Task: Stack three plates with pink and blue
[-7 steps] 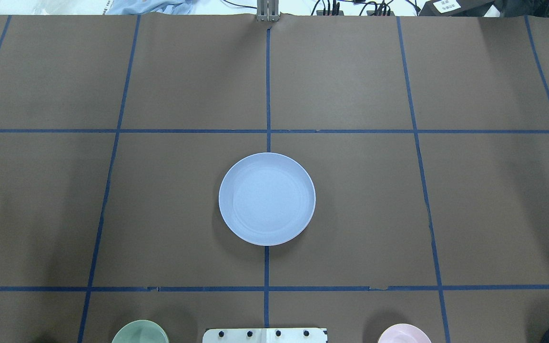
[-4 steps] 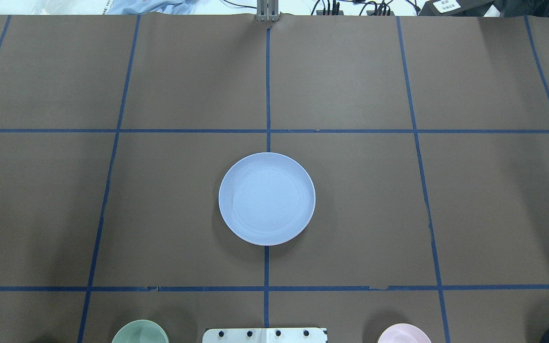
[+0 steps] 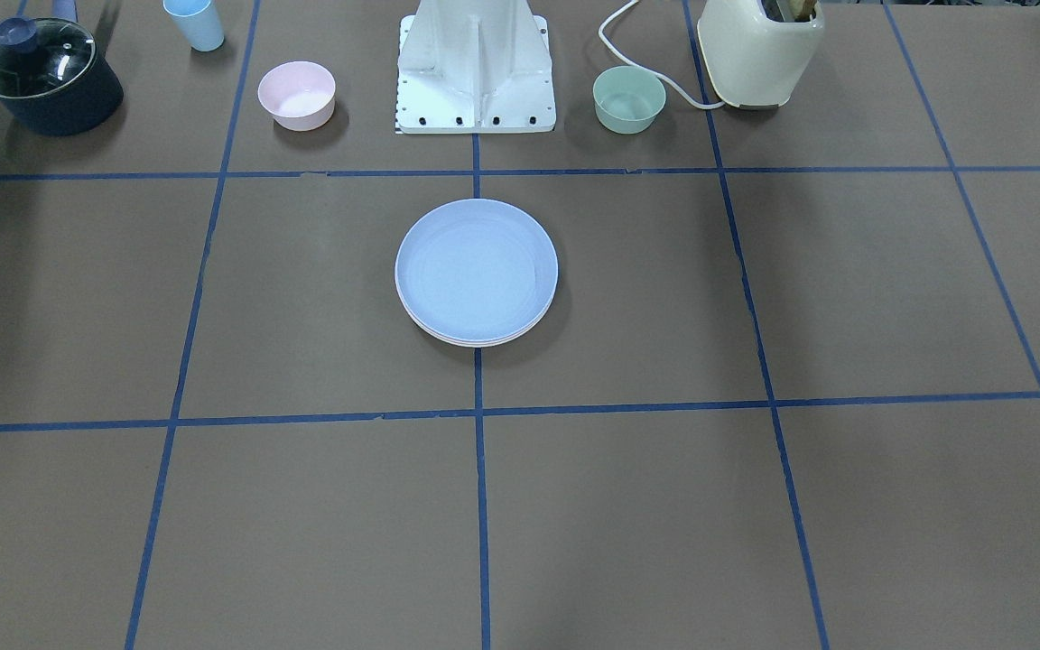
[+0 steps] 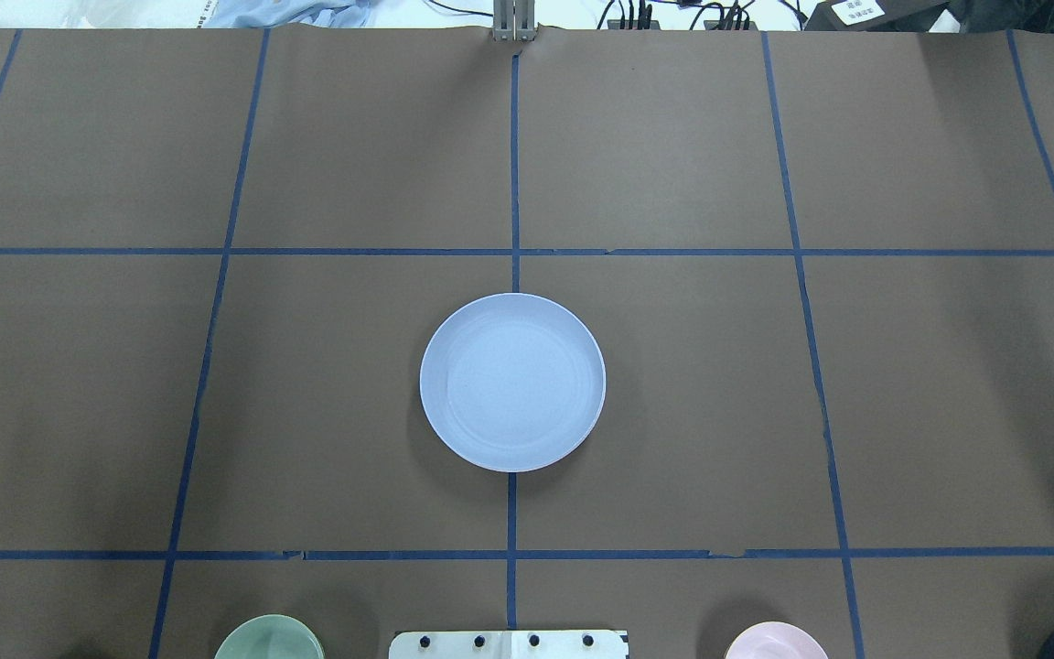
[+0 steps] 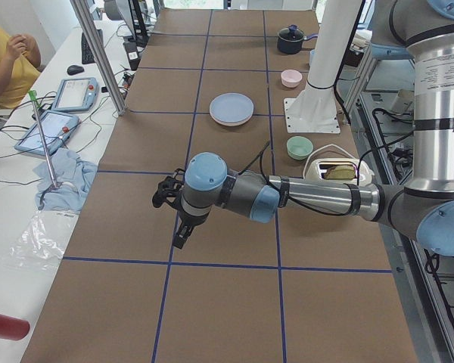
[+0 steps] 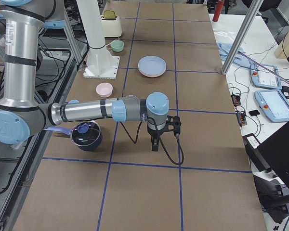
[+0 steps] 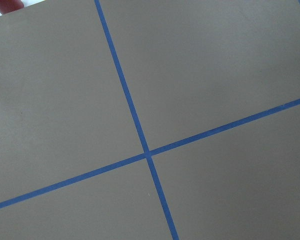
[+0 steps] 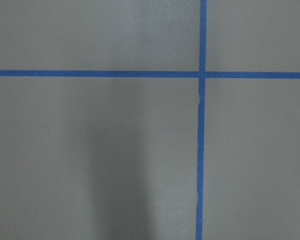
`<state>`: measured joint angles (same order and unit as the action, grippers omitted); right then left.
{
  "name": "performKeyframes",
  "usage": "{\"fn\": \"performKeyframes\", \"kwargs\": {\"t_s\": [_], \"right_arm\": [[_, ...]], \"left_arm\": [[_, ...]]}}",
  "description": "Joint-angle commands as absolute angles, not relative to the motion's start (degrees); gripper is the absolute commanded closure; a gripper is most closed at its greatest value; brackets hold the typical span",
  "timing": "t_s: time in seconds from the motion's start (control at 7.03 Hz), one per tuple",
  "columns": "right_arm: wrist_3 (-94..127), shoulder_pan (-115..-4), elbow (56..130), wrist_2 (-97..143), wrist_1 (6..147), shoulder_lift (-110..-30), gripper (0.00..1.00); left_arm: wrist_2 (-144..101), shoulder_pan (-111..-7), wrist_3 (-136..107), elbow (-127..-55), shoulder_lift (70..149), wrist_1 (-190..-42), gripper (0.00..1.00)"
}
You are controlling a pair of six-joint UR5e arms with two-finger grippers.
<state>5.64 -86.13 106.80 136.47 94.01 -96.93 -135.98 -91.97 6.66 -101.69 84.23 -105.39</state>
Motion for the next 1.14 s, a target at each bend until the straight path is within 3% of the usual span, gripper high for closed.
{"fn": "performKeyframes", "kwargs": {"t_s": [0.0, 0.28, 1.0], "right_arm": [[6.15, -84.29, 107.04, 138.15, 94.04, -93.7, 0.0], [5.98, -84.2, 104.24, 140.1, 94.66, -90.89, 0.0], [5.45, -84.2, 106.95, 140.01, 94.04, -93.34, 0.0]], "left_arm": [[-136.05, -91.76, 6.42, -101.78, 84.46, -107.48, 0.0], [-135.7, -91.76, 6.15, -102.57, 86.99, -107.05, 0.0], [-136.05, -91.76, 6.24, -104.15, 86.13, -107.49, 0.0]]}}
